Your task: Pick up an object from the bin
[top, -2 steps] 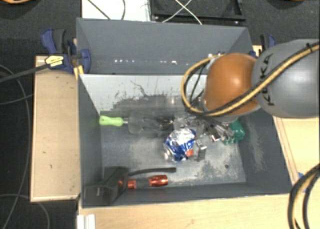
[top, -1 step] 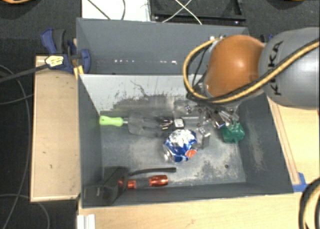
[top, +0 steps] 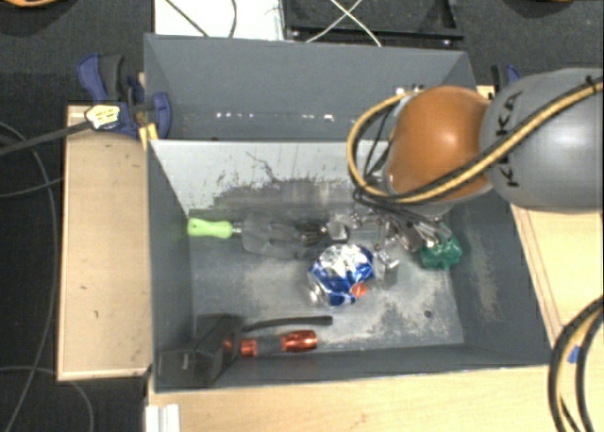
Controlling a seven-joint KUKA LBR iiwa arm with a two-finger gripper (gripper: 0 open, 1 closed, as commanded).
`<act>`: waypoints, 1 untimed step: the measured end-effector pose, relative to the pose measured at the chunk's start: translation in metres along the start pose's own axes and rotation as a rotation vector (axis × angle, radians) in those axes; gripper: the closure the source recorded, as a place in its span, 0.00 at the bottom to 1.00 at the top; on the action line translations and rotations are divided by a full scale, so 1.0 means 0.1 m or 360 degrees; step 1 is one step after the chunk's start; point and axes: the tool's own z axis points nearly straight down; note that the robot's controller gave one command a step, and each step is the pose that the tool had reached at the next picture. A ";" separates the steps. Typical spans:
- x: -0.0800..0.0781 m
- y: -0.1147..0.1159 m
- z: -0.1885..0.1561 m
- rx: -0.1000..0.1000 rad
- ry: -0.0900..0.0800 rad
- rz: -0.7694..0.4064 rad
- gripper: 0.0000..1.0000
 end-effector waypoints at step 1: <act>-0.07 -0.08 0.44 0.0011 -0.0029 -0.0266 0.00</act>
Offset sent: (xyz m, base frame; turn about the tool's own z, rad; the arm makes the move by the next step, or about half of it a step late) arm 0.0193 0.0004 -0.0478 -0.1713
